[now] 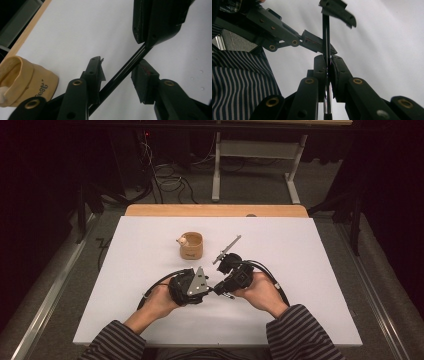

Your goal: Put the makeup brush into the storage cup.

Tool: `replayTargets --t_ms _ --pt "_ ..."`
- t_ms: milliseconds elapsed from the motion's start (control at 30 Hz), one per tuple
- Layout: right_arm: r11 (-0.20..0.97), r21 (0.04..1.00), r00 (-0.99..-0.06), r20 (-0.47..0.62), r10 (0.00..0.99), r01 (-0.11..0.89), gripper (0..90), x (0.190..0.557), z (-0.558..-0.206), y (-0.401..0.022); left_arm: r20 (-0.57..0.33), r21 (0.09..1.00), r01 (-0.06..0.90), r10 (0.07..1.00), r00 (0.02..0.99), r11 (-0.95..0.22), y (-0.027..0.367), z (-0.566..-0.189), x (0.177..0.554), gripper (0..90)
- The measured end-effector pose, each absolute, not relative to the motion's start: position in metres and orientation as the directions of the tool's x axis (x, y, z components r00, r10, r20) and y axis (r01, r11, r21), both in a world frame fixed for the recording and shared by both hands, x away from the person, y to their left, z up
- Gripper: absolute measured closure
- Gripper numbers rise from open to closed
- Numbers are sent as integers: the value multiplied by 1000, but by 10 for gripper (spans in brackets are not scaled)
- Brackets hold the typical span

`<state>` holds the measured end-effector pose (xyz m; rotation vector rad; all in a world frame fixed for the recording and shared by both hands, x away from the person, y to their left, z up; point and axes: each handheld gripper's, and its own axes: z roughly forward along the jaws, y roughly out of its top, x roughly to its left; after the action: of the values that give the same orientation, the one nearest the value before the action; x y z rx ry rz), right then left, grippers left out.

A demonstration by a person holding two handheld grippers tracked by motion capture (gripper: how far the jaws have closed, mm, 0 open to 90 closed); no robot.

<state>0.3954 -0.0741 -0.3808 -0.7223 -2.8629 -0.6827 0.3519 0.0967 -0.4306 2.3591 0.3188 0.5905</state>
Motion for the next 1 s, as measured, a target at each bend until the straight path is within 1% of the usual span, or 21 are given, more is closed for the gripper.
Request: replayTargets --t_ms 100,300,567,833,1000 --pt "781 399 -877 215 430 480 852 395 -380 -74 328 665 62 366 871 -744 97 -431 351 648" --pt "766 433 -879 198 433 475 839 396 -374 -78 329 662 47 346 879 -748 97 -430 350 735" --pt "752 458 -878 188 439 474 814 398 -370 -79 326 647 29 311 892 -762 93 -431 346 818" --pt "753 460 -880 188 435 470 806 399 -369 -79 320 642 22 294 901 -766 93 -431 346 838" --pt "754 459 -881 185 435 469 775 398 -369 -78 309 647 31 299 903 -762 93 -431 346 838"
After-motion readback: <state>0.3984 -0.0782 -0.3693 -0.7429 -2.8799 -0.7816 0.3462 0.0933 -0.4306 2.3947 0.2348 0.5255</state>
